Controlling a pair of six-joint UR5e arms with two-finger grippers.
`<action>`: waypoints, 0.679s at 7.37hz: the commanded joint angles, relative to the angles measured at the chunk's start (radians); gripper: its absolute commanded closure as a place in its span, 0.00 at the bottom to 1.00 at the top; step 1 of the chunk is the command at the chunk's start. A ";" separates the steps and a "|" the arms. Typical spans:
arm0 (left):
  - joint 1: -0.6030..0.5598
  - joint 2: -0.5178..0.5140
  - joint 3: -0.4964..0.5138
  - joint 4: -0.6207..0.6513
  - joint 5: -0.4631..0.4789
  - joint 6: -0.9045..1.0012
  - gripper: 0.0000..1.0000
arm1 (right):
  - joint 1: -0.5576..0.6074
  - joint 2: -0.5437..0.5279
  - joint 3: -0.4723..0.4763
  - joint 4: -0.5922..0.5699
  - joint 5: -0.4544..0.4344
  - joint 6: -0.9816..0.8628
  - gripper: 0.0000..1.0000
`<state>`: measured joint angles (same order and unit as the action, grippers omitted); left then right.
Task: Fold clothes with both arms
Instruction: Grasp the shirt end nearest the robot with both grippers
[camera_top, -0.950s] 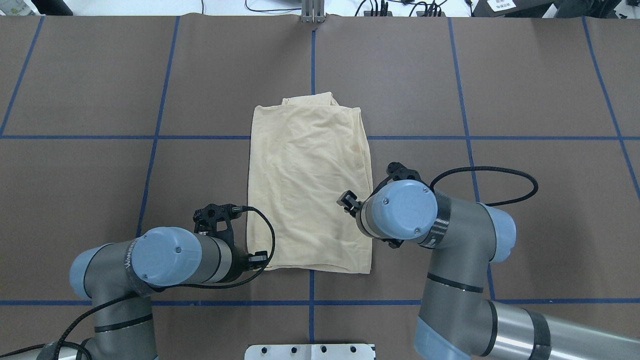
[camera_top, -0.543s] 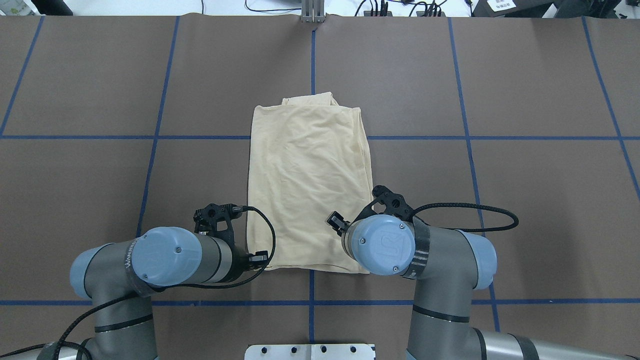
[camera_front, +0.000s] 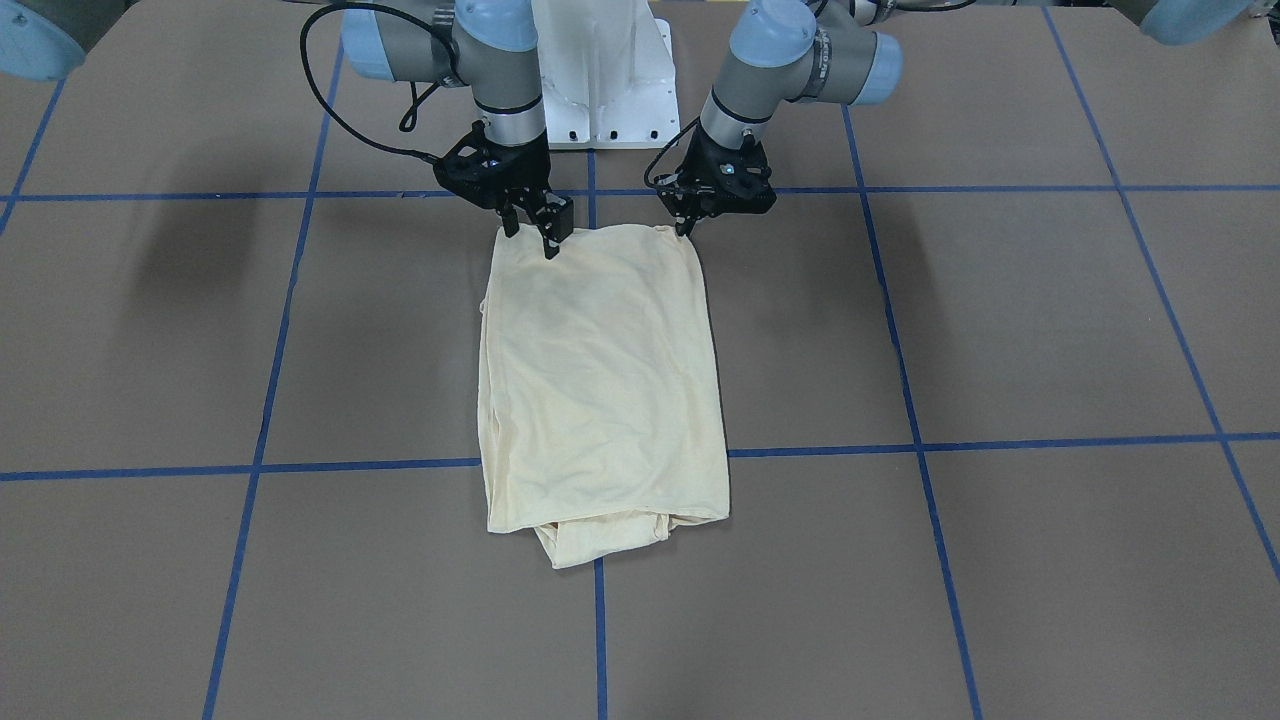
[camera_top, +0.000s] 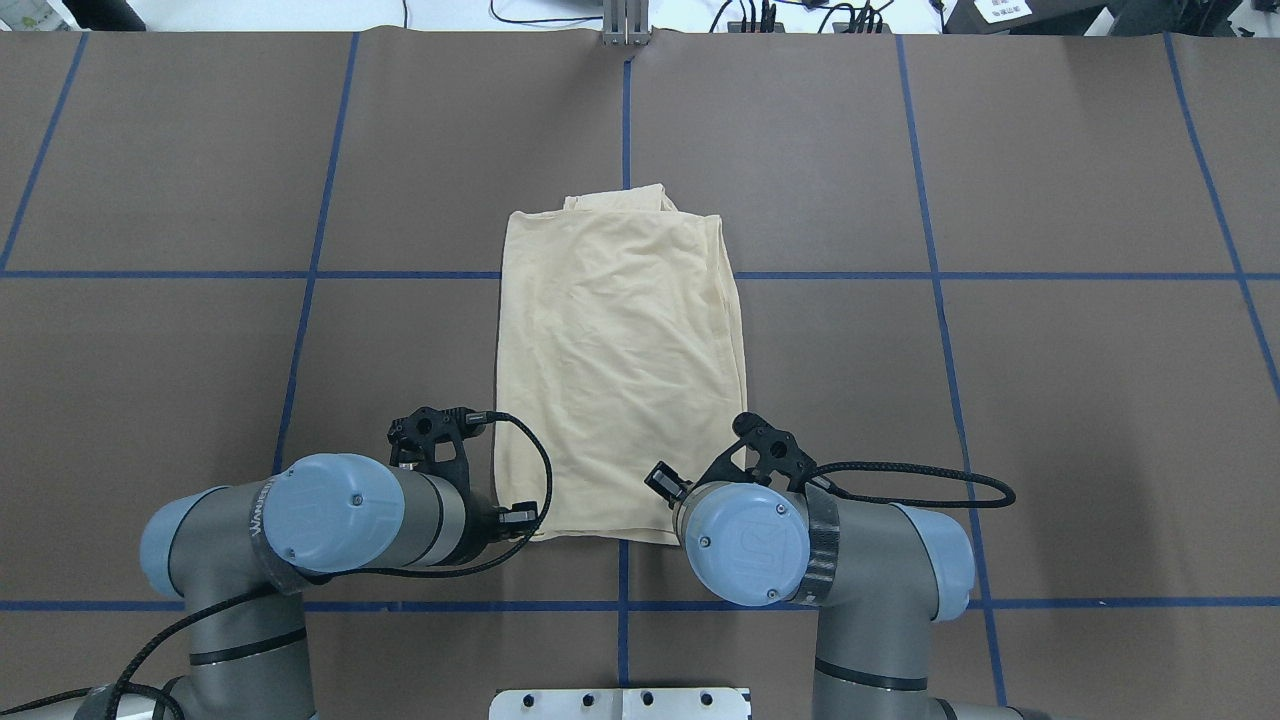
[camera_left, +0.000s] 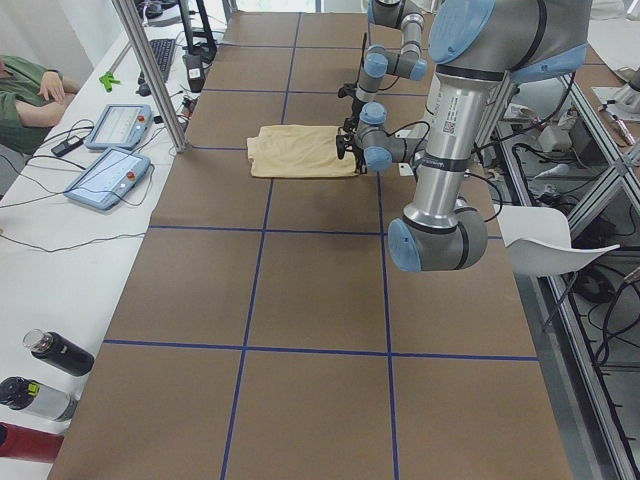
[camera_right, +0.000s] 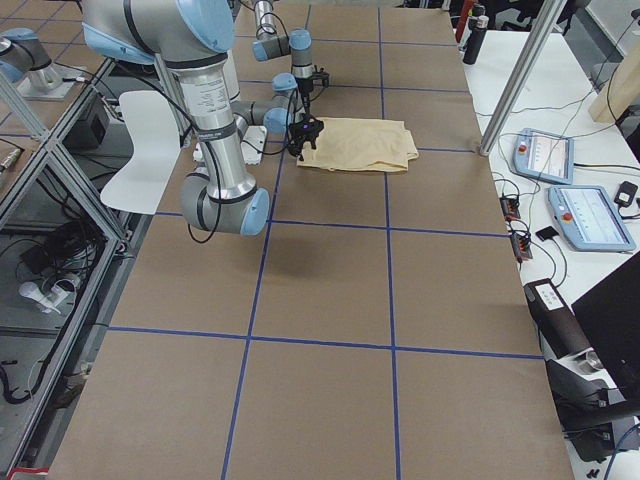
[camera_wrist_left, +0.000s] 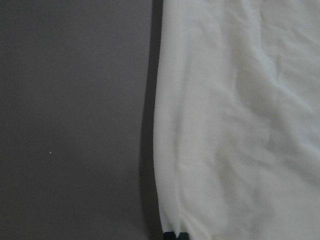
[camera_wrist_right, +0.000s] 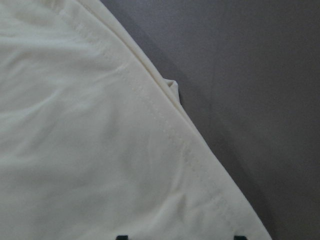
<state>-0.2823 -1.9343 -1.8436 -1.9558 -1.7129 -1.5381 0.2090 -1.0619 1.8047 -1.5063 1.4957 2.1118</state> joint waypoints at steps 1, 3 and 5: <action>0.000 0.000 0.000 0.000 -0.001 -0.001 1.00 | -0.013 0.000 -0.018 0.000 -0.005 0.002 0.23; 0.000 0.001 -0.006 0.002 -0.001 -0.001 1.00 | -0.011 0.014 -0.027 0.000 -0.021 0.013 0.48; 0.000 0.001 -0.009 0.003 -0.001 -0.001 1.00 | -0.011 0.016 -0.030 0.000 -0.029 0.080 1.00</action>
<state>-0.2822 -1.9330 -1.8513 -1.9541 -1.7134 -1.5386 0.1979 -1.0490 1.7784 -1.5064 1.4739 2.1520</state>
